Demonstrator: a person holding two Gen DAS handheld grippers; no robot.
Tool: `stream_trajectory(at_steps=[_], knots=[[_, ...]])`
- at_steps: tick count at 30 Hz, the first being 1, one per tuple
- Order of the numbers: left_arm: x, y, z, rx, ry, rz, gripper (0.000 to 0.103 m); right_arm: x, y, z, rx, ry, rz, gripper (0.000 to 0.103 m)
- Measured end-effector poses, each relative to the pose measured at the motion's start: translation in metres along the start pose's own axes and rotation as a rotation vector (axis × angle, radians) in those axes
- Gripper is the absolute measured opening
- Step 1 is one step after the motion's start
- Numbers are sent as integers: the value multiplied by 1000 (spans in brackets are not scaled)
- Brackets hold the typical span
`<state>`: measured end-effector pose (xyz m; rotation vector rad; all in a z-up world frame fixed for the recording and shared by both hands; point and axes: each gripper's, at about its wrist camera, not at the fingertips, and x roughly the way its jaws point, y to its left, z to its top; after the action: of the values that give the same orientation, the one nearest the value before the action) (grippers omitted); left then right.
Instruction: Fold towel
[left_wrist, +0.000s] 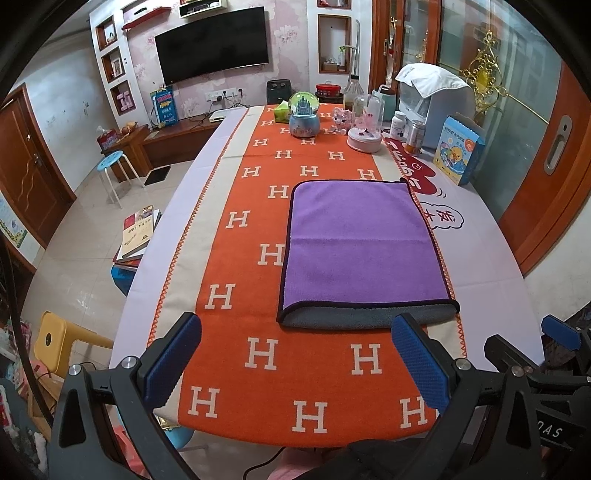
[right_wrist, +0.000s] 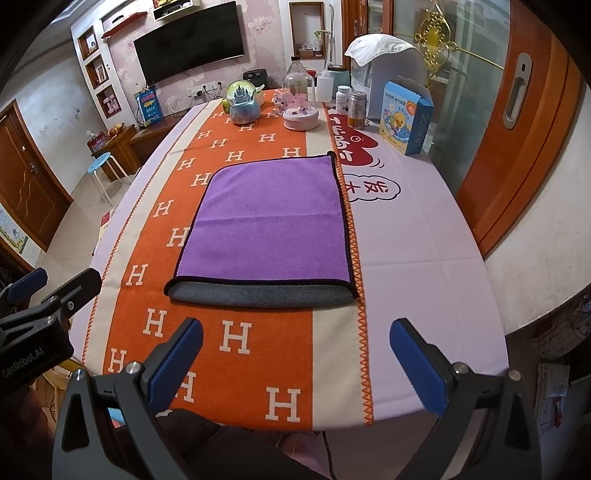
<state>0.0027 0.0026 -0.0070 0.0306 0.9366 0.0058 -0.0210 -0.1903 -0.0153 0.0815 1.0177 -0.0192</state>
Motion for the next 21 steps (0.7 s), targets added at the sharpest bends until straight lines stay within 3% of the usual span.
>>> stream_trajectory(at_steps=[12, 21], knots=[[3, -3, -1, -5, 20, -12, 102, 5, -2, -2, -7, 22, -1, 101], [13, -3, -6, -36, 82, -22, 102, 14, -6, -4, -33, 73, 44, 101]])
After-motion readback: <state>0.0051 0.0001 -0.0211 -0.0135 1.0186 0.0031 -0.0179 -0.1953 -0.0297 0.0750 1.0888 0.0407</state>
